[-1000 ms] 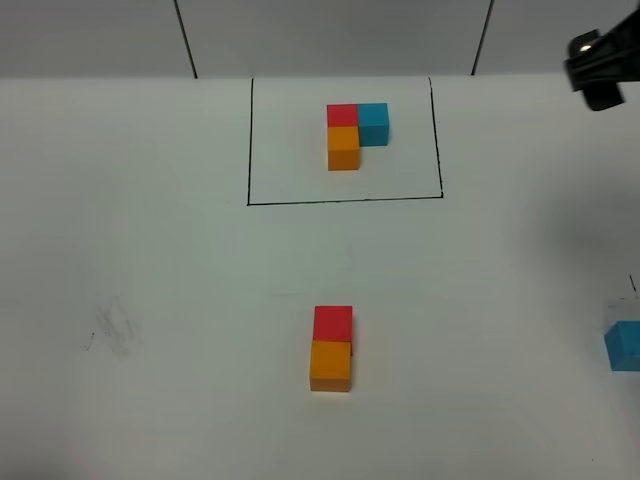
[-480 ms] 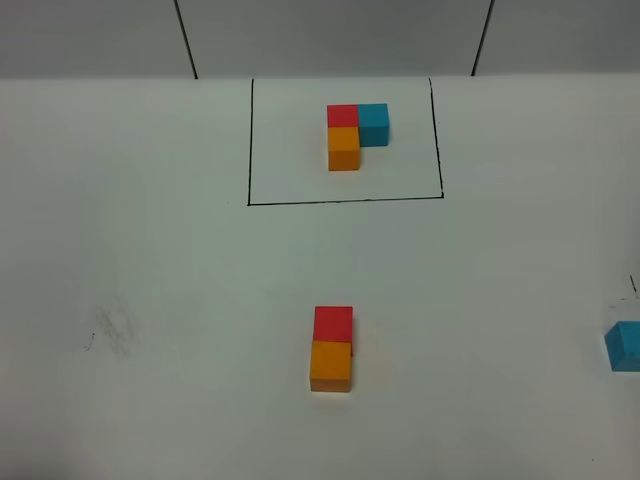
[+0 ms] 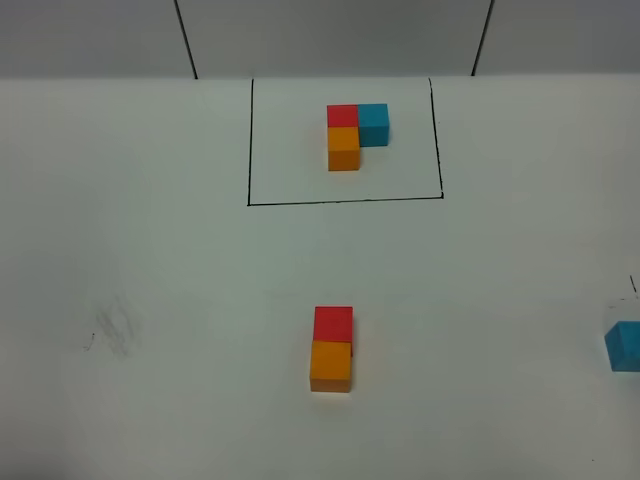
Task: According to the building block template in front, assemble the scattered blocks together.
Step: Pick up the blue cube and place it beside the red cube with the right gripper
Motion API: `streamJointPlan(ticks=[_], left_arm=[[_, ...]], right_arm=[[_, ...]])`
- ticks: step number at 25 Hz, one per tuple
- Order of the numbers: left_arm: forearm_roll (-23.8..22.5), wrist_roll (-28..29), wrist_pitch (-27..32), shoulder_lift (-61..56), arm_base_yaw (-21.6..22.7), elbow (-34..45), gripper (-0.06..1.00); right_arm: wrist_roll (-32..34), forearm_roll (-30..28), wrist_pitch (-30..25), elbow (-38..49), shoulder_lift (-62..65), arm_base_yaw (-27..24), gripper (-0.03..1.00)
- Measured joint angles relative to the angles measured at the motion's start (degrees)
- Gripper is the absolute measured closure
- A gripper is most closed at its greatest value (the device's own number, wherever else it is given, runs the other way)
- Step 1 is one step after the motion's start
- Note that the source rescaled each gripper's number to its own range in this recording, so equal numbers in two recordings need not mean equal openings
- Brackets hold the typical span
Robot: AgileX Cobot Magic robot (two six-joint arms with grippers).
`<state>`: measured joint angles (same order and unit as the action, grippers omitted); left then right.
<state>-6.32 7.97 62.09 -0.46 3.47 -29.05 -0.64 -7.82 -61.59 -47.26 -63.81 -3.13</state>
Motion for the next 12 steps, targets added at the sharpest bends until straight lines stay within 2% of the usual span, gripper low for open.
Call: streamJointPlan(ticks=[3, 7, 12], left_arm=[[0.0, 0.0, 0.0, 0.0, 0.0, 0.0, 0.26], [0.0, 0.0, 0.0, 0.0, 0.0, 0.0, 0.26], [0.0, 0.0, 0.0, 0.0, 0.0, 0.0, 0.26]], right_arm=[[0.0, 3.34, 7.93, 5.51, 0.07, 0.0, 0.21], [0.0, 5.98, 15.79, 9.56, -1.69, 0.0, 0.21], [0.02, 7.82, 20.09, 10.56, -7.48, 0.0, 0.21]])
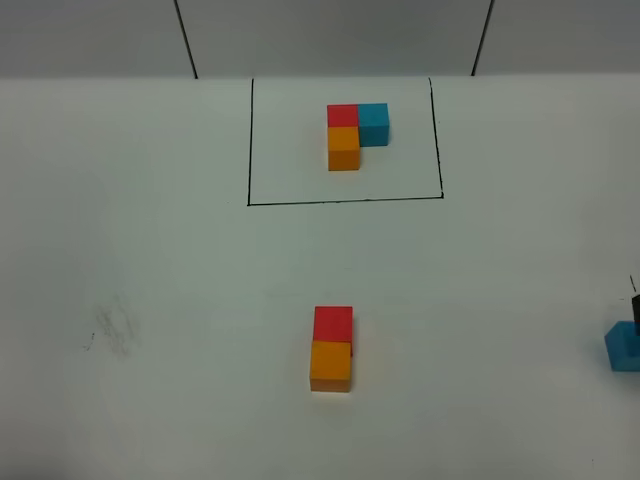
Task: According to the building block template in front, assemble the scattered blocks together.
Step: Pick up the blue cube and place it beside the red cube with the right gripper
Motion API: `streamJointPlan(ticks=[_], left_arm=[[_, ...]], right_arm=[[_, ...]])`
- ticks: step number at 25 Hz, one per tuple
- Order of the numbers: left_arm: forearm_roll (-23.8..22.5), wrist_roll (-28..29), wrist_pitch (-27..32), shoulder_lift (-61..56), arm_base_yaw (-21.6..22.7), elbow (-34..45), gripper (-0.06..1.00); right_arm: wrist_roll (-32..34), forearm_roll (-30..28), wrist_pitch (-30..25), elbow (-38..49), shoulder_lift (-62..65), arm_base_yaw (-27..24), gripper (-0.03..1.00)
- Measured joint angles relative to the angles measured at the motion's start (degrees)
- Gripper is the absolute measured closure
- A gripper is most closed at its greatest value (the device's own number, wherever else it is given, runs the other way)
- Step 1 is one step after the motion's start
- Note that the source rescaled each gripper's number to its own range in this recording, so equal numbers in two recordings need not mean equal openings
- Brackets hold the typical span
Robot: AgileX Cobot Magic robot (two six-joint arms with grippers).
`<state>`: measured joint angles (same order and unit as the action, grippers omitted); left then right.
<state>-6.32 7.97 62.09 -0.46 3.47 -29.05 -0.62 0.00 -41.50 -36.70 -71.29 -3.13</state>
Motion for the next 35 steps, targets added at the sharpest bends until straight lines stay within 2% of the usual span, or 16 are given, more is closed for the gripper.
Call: streamJointPlan(ticks=[5, 10, 16, 28, 31, 33, 35], left_arm=[[0.0, 0.0, 0.0, 0.0, 0.0, 0.0, 0.26], [0.0, 0.0, 0.0, 0.0, 0.0, 0.0, 0.26], [0.0, -0.01, 0.0, 0.0, 0.0, 0.0, 0.26], [0.0, -0.08, 0.0, 0.0, 0.0, 0.0, 0.26], [0.0, -0.08, 0.0, 0.0, 0.0, 0.0, 0.26], [0.0, -0.08, 0.0, 0.0, 0.0, 0.0, 0.26], [0.0, -0.08, 0.0, 0.0, 0.0, 0.0, 0.26]], right_arm=[[0.0, 1.16, 4.88, 0.0, -7.79, 0.0, 0.21], [0.0, 1.22, 7.11, 0.0, -12.76, 0.0, 0.21], [0.0, 1.29, 11.49, 0.0, -15.26, 2.52, 0.21], [1.11, 1.42, 16.09, 0.0, -23.54, 2.92, 0.23], [1.11, 1.42, 16.17, 0.0, -25.32, 2.81, 0.34], [1.13, 1.42, 16.17, 0.0, -25.8, 2.81, 0.48], [1.13, 1.42, 16.22, 0.0, -25.85, 2.81, 0.71]])
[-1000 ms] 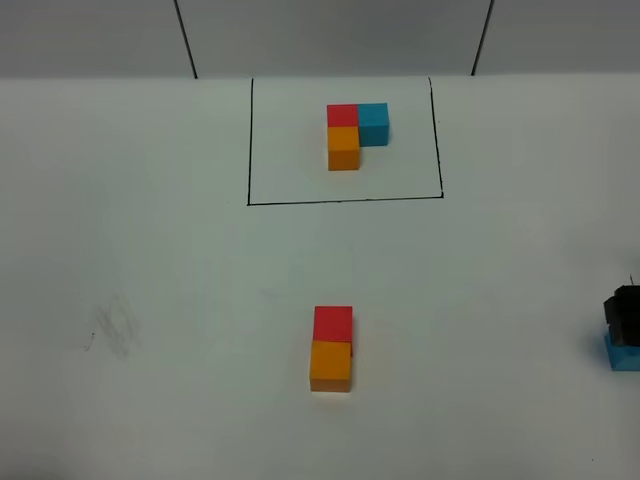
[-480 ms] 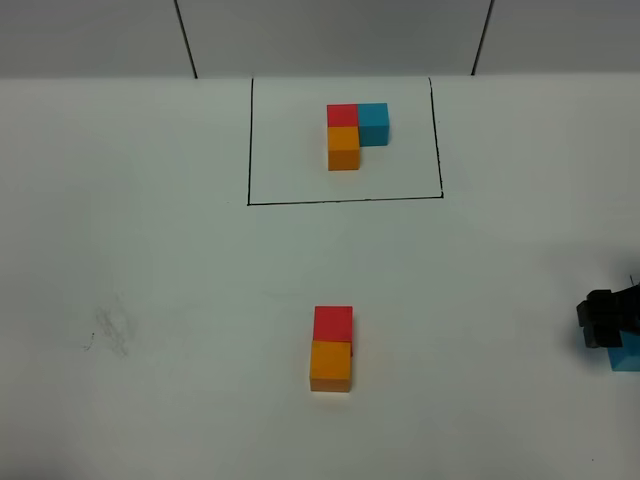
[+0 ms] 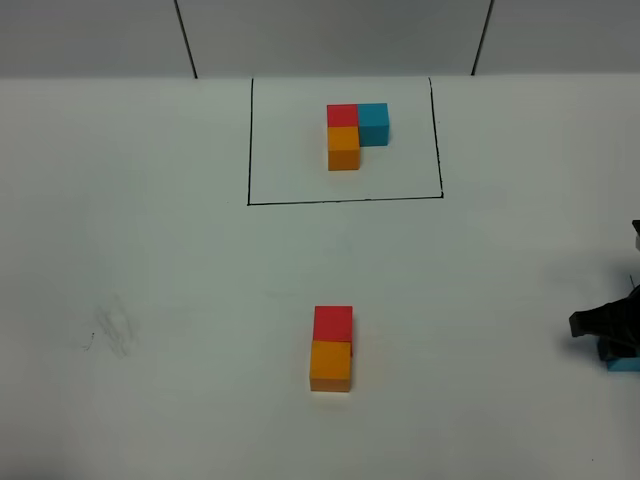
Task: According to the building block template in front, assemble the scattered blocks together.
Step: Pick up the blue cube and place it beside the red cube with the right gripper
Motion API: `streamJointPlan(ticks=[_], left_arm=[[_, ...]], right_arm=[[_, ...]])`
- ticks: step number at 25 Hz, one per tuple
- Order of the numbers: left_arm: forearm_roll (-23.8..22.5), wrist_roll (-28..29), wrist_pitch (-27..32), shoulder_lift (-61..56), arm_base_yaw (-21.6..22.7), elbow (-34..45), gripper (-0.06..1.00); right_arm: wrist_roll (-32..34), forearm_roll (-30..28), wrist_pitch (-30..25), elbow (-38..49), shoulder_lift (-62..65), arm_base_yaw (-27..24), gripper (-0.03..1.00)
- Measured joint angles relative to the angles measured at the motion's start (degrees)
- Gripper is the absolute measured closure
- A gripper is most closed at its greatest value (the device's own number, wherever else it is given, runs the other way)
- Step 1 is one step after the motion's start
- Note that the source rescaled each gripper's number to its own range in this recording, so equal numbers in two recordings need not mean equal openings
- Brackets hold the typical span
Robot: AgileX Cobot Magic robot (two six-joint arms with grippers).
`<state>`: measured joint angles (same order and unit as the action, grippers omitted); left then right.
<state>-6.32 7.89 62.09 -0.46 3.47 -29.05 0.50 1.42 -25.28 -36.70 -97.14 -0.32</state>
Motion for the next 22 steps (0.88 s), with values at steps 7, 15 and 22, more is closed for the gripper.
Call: streamJointPlan(ticks=[7, 15, 22], left_arm=[[0.0, 0.0, 0.0, 0.0, 0.0, 0.0, 0.26], [0.0, 0.0, 0.0, 0.0, 0.0, 0.0, 0.26], [0.0, -0.05, 0.0, 0.0, 0.0, 0.0, 0.26]], right_arm=[[-3.51, -0.08, -1.38, -1.1, 4.22, 1.9, 0.71], [-28.28, 2.84, -11.65, -9.25, 6.77, 16.96, 0.71], [-43.4, 2.96, -15.47, -15.96, -1.19, 28.33, 0.71]])
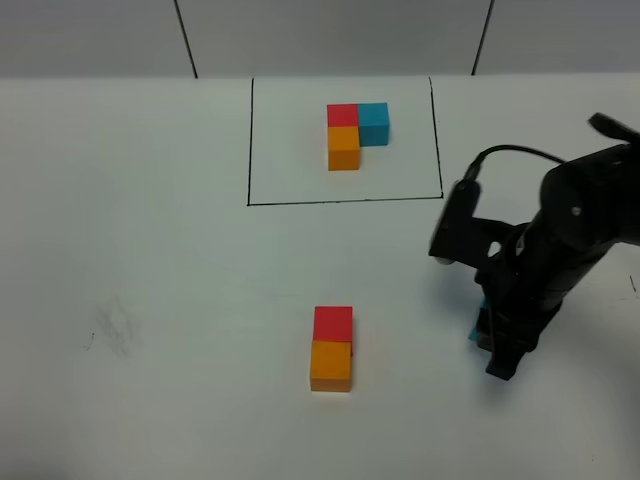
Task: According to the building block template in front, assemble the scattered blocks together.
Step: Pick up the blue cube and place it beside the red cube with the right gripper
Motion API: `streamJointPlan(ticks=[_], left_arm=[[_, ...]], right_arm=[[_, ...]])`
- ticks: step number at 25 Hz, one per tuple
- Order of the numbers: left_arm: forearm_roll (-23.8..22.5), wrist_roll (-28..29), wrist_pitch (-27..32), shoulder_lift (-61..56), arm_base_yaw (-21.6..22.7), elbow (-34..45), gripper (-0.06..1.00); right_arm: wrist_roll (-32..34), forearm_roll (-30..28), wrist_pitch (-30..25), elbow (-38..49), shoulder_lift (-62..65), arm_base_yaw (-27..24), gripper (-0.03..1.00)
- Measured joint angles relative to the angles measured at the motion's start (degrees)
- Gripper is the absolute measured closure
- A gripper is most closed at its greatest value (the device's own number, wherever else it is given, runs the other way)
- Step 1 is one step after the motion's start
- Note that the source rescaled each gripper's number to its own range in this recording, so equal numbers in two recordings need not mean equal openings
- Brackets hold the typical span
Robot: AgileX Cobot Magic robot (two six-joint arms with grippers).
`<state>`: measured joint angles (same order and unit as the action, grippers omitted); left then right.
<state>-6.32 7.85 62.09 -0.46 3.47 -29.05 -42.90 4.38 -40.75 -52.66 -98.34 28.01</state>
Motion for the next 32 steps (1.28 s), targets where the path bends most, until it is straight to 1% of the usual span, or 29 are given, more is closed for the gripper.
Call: streamJointPlan(ticks=[3, 6, 9, 13, 18, 24, 30, 32], left_arm=[[0.0, 0.0, 0.0, 0.0, 0.0, 0.0, 0.26], [0.0, 0.0, 0.0, 0.0, 0.0, 0.0, 0.26], [0.0, 0.0, 0.0, 0.0, 0.0, 0.0, 0.26], [0.0, 0.0, 0.0, 0.0, 0.0, 0.0, 0.26], [0.0, 0.0, 0.0, 0.0, 0.0, 0.0, 0.26], [0.0, 0.0, 0.0, 0.0, 0.0, 0.0, 0.26], [0.0, 0.0, 0.0, 0.0, 0.0, 0.0, 0.26], [0.0, 0.0, 0.0, 0.0, 0.0, 0.0, 0.26]], right_arm=[[-3.42, 0.0, -1.07, -3.27, -2.9, 3.77, 0.71], [-4.88, -0.08, -3.93, -7.93, -6.31, 6.56, 0.71], [-5.02, -0.34, -5.54, -12.51, -9.46, 7.91, 0.71], [-5.02, -1.93, -6.9, -16.02, -12.95, 8.94, 0.71], [-5.07, -2.24, -7.1, -18.1, -15.14, 9.9, 0.71], [-4.58, -2.33, -5.99, -18.3, -15.43, 10.25, 0.71], [-4.78, 1.12, -5.08, -18.3, -15.43, 11.1, 0.71], [-4.78, 1.3, -5.01, -18.3, -15.43, 11.11, 0.71]])
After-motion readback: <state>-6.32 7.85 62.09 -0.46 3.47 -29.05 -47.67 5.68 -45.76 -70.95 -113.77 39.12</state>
